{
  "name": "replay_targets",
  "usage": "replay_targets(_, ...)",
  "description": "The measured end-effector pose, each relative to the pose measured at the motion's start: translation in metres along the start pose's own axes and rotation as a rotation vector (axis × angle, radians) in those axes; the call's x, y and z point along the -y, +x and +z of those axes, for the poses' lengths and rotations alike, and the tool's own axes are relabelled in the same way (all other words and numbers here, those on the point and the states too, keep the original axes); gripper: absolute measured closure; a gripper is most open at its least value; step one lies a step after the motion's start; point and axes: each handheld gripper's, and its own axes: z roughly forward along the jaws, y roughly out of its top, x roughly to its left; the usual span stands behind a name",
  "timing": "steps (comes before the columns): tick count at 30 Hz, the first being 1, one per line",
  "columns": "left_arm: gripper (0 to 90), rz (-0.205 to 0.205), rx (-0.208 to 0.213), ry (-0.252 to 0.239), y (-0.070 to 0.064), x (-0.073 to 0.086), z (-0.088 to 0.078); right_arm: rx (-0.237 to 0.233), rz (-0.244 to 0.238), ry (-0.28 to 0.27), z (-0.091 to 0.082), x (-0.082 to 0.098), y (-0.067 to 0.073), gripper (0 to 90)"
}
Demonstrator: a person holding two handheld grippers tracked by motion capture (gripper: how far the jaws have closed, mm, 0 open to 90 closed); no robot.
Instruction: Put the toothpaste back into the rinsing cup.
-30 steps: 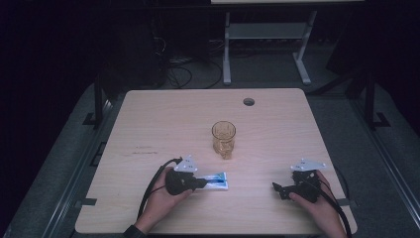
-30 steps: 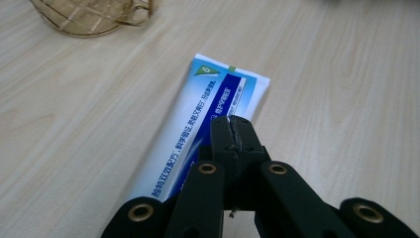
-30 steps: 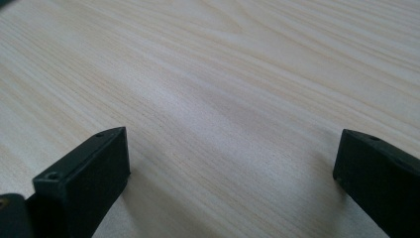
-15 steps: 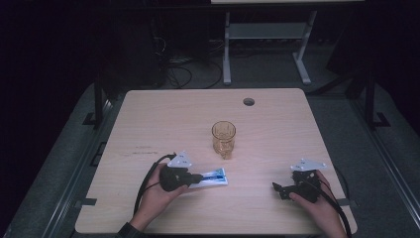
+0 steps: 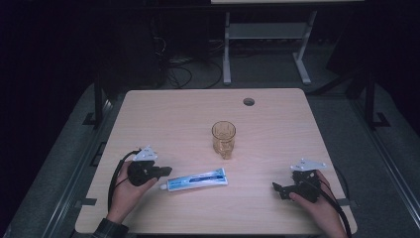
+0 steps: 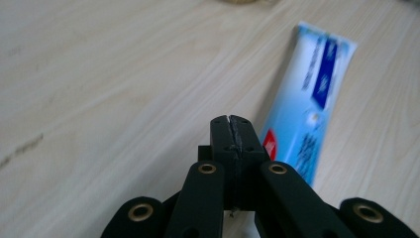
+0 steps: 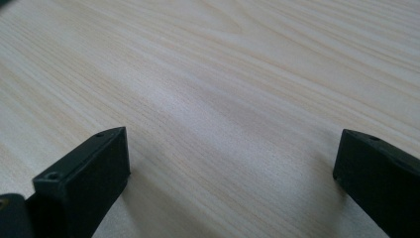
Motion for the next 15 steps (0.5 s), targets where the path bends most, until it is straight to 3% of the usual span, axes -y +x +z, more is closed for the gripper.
replay_targets(8, 90.0, 0.018, 0.009, 0.062, -0.001, 0.006, 0.012, -0.001, -0.002, -0.001, 0.0, 0.0, 0.0, 0.4)
replay_targets(15, 90.0, 0.033, 0.035, 0.067, -0.008, 0.006, 0.014, -0.002, -0.003, 0.0, 0.0, 0.0, -0.001, 0.4)
